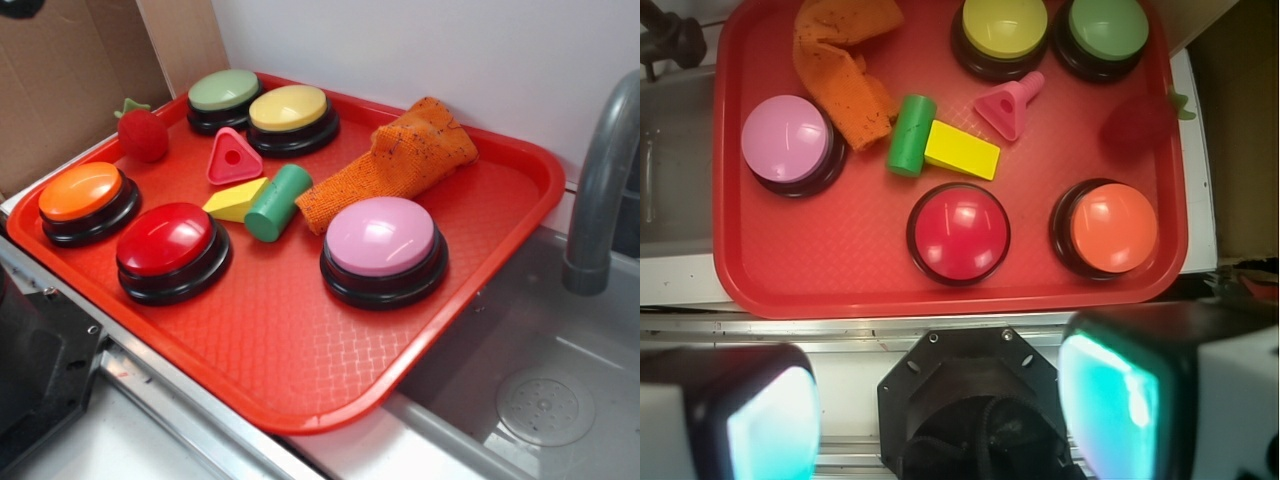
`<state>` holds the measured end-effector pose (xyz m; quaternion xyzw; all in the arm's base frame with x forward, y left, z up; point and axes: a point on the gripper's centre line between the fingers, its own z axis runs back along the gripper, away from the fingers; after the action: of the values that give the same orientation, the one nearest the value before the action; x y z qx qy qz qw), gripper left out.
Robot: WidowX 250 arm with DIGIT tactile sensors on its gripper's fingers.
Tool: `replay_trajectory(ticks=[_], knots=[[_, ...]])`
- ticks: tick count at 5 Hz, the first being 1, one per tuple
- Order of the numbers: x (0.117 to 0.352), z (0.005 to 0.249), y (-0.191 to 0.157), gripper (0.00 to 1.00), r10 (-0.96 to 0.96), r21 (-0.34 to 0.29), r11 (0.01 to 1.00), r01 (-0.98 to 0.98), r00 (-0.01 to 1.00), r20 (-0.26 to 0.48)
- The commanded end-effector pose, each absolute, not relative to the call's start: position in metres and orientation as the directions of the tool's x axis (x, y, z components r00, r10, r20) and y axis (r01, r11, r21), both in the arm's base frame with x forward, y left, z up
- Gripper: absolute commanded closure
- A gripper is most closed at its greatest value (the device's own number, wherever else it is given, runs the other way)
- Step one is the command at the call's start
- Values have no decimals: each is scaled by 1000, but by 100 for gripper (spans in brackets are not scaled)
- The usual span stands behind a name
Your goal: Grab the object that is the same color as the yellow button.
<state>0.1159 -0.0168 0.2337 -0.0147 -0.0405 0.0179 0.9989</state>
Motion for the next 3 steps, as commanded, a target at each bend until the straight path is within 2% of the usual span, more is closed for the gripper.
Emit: replay_trajectory(ticks=[1,2,3], knots=[[116,234,-17,0,37,-31,999,-34,996,80],[135,220,-11,0,-51,9,999,50,995,91],[158,203,-7,0,-188,64,981,181,973,136]])
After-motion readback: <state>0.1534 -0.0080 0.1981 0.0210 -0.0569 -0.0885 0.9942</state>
